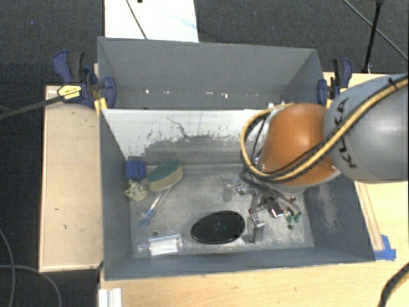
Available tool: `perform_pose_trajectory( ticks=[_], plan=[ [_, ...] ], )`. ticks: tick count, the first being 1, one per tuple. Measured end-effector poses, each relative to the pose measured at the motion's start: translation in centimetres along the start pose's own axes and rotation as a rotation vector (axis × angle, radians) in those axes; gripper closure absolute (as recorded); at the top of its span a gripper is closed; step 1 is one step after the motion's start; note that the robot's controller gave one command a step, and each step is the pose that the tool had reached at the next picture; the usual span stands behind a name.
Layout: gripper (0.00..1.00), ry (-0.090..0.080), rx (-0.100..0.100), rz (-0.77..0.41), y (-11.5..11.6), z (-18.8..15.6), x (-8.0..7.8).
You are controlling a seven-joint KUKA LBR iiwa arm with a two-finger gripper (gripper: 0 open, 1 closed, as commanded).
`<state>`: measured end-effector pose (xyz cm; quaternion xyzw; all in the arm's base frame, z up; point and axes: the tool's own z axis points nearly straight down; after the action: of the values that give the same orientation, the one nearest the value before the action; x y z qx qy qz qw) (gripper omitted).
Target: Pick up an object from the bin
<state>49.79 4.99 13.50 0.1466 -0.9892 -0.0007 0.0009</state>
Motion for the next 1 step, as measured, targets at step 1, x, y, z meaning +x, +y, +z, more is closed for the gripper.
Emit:
perform_pose_trajectory(
  ticks=[1],
  plan=[
    [0.00, -0.002, 0.001, 0.126, 0.24, 6.65, 1.20]
  ],
)
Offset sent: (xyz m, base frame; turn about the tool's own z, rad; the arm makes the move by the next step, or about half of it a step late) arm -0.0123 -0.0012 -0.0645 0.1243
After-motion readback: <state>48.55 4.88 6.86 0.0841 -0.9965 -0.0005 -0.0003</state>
